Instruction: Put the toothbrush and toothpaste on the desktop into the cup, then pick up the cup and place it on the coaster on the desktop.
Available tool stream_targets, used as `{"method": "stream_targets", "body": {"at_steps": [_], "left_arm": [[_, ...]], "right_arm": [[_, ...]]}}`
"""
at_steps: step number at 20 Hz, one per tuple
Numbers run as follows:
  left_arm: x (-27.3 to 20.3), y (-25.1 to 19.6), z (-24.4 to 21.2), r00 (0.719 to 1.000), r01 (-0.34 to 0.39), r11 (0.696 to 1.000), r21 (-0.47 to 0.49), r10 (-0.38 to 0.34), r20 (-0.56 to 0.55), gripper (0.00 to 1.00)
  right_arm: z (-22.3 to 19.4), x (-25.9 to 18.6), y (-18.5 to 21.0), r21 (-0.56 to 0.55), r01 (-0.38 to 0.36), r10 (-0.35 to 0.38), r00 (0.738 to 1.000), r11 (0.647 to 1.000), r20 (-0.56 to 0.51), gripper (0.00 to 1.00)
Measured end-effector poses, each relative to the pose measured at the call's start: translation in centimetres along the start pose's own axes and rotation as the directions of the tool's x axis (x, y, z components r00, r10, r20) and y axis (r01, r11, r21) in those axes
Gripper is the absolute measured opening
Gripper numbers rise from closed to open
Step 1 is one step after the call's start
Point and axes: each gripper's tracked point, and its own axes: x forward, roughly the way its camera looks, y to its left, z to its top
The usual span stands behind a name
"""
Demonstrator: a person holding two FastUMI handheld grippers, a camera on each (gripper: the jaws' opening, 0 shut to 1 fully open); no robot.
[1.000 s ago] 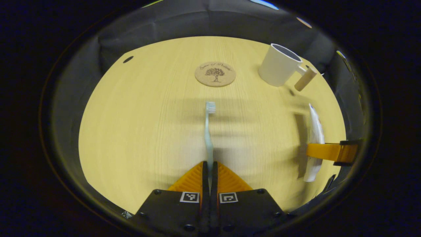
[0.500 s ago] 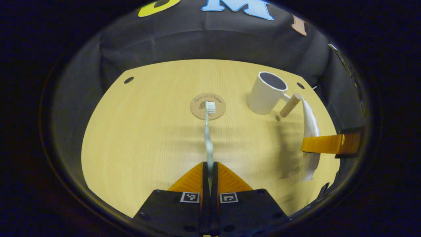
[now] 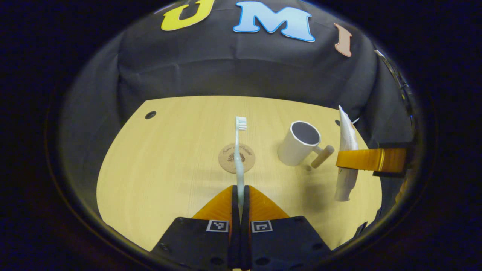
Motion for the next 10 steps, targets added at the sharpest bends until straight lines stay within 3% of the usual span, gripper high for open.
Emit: {"method": "stream_targets", "body": {"at_steps": [10], "left_arm": [[-4.7, 4.9, 0.1, 0.997, -0.031, 0.999, 0.011, 0.03, 0.067, 0.08]], "right_arm": [[6.6, 3.6, -0.1, 0.048, 0.009, -0.018, 0.984, 0.999, 0.175, 0.17]]}}
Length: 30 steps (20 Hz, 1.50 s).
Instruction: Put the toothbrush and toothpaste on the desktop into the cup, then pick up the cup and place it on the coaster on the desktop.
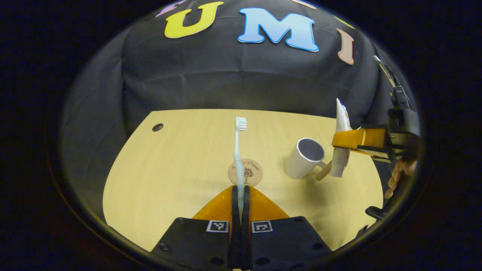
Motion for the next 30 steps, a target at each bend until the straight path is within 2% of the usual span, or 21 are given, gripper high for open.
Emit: {"method": "stream_targets", "body": {"at_steps": [5, 9, 19, 25, 26, 27, 30], "left_arm": [[-2.5, 0.5, -0.7, 1.0, -0.004, 1.0, -0.009, 0.004, 0.023, 0.07], [-4.0, 0.5, -0.6, 0.999, -0.024, 1.0, 0.007, 0.023, 0.047, 0.05], [-5.7, 3.5, 0.9, 0.993, -0.081, 0.997, -0.015, 0.082, 0.081, 0.08], [-5.6, 3.6, 1.0, 0.993, -0.084, 0.996, -0.029, 0.086, 0.081, 0.08], [-5.6, 3.5, 0.9, 0.993, -0.082, 0.996, -0.029, 0.084, 0.079, 0.08], [-5.6, 3.3, 0.8, 0.994, -0.077, 0.996, -0.032, 0.08, 0.076, 0.08], [-5.6, 3.1, 0.7, 0.995, -0.072, 0.997, -0.042, 0.075, 0.071, 0.08]], "right_arm": [[2.4, 2.5, 0.8, -0.002, -0.002, 0.002, 0.997, 1.0, 0.082, 0.17], [2.5, 4.3, 1.0, 0.004, 0.009, -0.009, 0.995, 1.0, 0.1, 0.17], [1.9, 7.3, 2.1, -0.116, 0.03, -0.013, 0.99, 0.993, 0.143, 0.17], [1.0, 7.3, 2.3, -0.19, 0.037, -0.009, 0.989, 0.981, 0.147, 0.22], [0.8, 7.4, 2.5, -0.194, 0.029, -0.001, 0.99, 0.981, 0.14, 0.27], [0.6, 7.4, 2.5, -0.197, 0.025, 0.001, 0.991, 0.98, 0.134, 0.25], [0.6, 7.0, 2.1, -0.187, 0.033, -0.007, 0.99, 0.982, 0.141, 0.31]]}}
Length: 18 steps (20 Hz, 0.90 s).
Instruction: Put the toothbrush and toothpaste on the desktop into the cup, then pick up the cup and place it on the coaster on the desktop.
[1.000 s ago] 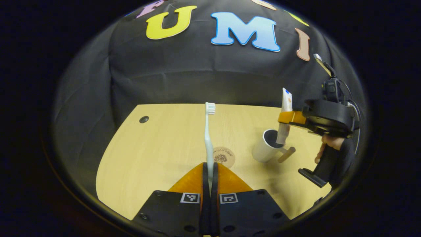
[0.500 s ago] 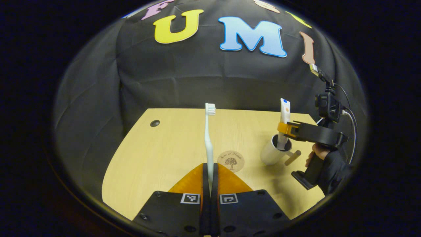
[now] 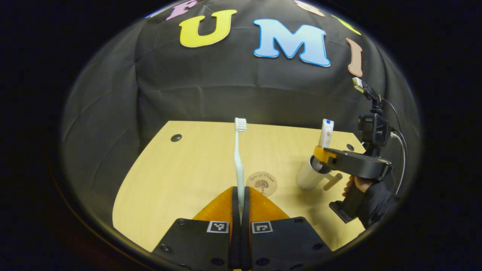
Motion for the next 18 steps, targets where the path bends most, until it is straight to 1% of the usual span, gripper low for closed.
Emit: {"method": "stream_targets", "body": {"at_steps": [2, 4, 6, 7, 9, 13, 16, 17, 18], "left_arm": [[-0.1, 0.0, 0.0, 1.0, -0.001, 1.0, 0.002, 0.001, 0.001, 0.08], [0.0, 0.0, 0.0, 1.0, 0.004, 1.0, 0.003, -0.004, 0.002, 0.07], [0.0, -0.2, -0.1, 1.0, 0.013, 1.0, 0.003, -0.013, 0.003, 0.08], [0.1, -0.3, 0.0, 1.0, 0.017, 1.0, 0.002, -0.017, 0.004, 0.08], [-0.1, -0.7, -0.2, 1.0, 0.025, 1.0, 0.006, -0.025, 0.002, 0.08], [0.3, -1.6, 0.2, 0.999, 0.045, 0.999, 0.012, -0.045, 0.011, 0.07], [0.7, -2.6, 0.2, 0.998, 0.065, 0.998, 0.017, -0.066, 0.009, 0.08], [0.9, -2.8, 0.1, 0.997, 0.074, 0.997, 0.017, -0.074, 0.008, 0.08], [1.1, -3.3, 0.3, 0.997, 0.081, 0.997, 0.019, -0.081, 0.01, 0.08]], "right_arm": [[-0.1, 0.0, -0.1, 0.004, 0.002, -0.002, 1.0, 1.0, -0.006, 0.31], [0.0, -0.4, -0.3, 0.007, 0.0, 0.0, 1.0, 1.0, -0.005, 0.35], [0.8, -0.7, -0.4, 0.008, 0.001, -0.001, 1.0, 1.0, 0.023, 0.39], [1.1, -1.0, -0.5, 0.008, 0.004, -0.004, 0.999, 1.0, 0.037, 0.52], [1.6, -1.3, -0.8, 0.018, 0.009, -0.01, 0.999, 1.0, 0.049, 0.56], [2.3, -2.2, -1.6, 0.046, 0.012, -0.014, 0.998, 0.999, 0.053, 0.57], [5.2, -3.6, -2.4, 0.098, 0.01, -0.023, 0.992, 0.995, 0.125, 0.57], [6.2, -4.2, -2.7, 0.115, 0.011, -0.029, 0.988, 0.993, 0.15, 0.54], [7.3, -4.6, -3.1, 0.131, 0.011, -0.034, 0.984, 0.991, 0.172, 0.57]]}}
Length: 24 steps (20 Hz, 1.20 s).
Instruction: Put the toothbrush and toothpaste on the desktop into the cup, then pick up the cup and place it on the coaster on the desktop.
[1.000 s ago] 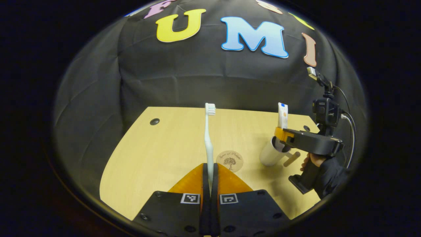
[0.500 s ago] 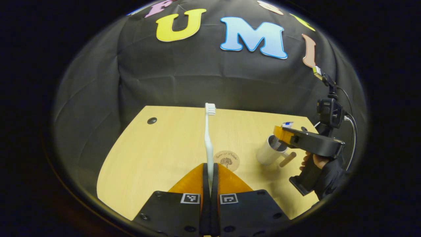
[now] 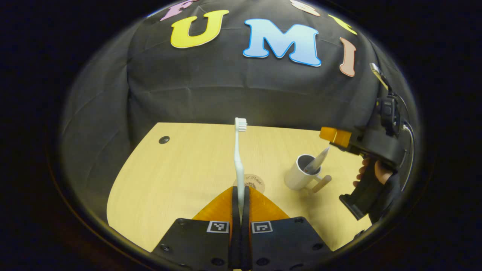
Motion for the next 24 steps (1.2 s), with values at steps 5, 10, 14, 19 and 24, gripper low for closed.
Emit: {"method": "stream_targets", "body": {"at_steps": [5, 10, 14, 19, 24], "left_arm": [[1.0, -2.3, 0.9, 0.999, 0.04, 0.999, 0.027, -0.04, 0.017, 0.08], [2.8, -5.0, 3.4, 0.991, 0.092, 0.994, 0.054, -0.096, 0.088, 0.08], [4.6, -7.6, 5.5, 0.979, 0.131, 0.986, 0.104, -0.145, 0.142, 0.08], [7.0, -10.7, 7.6, 0.958, 0.172, 0.967, 0.186, -0.209, 0.197, 0.09], [9.4, -13.9, 9.4, 0.926, 0.204, 0.95, 0.238, -0.266, 0.266, 0.06]], "right_arm": [[3.2, -1.1, -2.1, 0.038, 0.027, -0.03, 0.997, 0.999, 0.068, 0.56], [4.5, -2.8, -4.2, 0.019, 0.052, -0.054, 0.994, 0.998, 0.096, 0.56], [5.7, -4.8, -5.6, -0.005, 0.068, -0.067, 0.989, 0.998, 0.128, 0.56], [6.5, -6.3, -7.3, 0.001, 0.084, -0.083, 0.985, 0.996, 0.148, 0.56], [5.6, -7.2, -9.5, 0.016, 0.114, -0.115, 0.985, 0.993, 0.128, 0.56]]}}
